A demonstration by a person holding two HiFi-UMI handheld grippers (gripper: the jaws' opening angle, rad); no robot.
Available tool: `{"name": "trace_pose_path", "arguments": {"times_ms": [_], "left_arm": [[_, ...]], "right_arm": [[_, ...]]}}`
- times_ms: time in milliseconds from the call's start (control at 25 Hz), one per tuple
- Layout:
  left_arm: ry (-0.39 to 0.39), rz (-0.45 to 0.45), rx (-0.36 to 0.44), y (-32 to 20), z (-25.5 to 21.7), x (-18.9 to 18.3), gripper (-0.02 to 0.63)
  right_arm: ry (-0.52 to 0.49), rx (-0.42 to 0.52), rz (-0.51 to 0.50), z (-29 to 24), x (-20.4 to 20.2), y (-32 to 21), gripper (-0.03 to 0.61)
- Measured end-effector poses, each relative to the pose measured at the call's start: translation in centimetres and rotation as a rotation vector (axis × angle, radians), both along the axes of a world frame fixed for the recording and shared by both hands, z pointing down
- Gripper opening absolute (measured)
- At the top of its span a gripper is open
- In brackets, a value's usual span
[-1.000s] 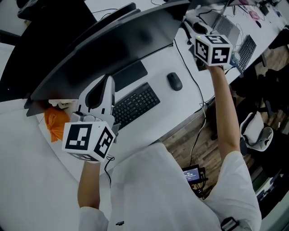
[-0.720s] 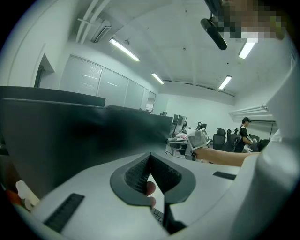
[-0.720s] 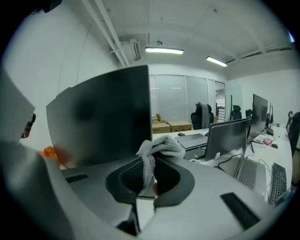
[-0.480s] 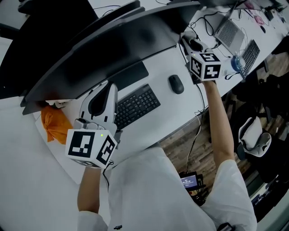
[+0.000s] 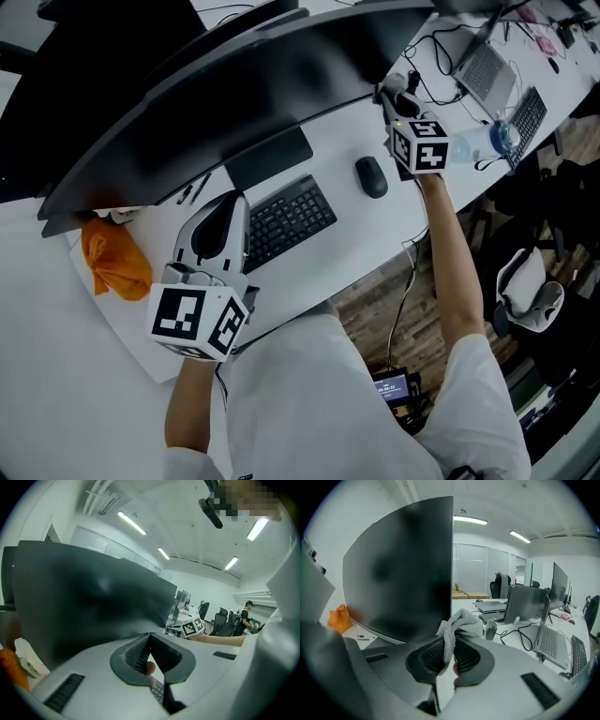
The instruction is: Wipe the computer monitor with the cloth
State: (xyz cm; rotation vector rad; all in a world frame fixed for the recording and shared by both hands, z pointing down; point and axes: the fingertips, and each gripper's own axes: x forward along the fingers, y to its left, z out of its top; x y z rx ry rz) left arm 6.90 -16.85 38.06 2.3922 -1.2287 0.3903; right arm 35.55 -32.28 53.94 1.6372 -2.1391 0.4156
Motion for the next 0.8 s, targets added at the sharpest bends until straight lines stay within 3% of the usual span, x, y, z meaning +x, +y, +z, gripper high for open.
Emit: {"name": "trace_pose_path", "arguments": {"times_ms": [360, 640, 800], "left_arm": [[-0.009, -0.012, -0.032, 0.0, 1.7, -0.4, 0.014], [-0.006, -0.026, -0.068, 0.7, 3.3, -0.6, 0.014], [-0.016, -0.045, -0.076, 1.0, 3.6, -1.4, 0.014]], "right_arm": [[0.015, -0.016, -0.016, 2.7, 0.8, -1.6, 0.029], [-0.090, -0.086, 0.034, 6.3, 1.1, -1.3, 0.028], [-0.052, -0.081, 0.002, 7.4, 0.1, -1.1, 0.026]]}}
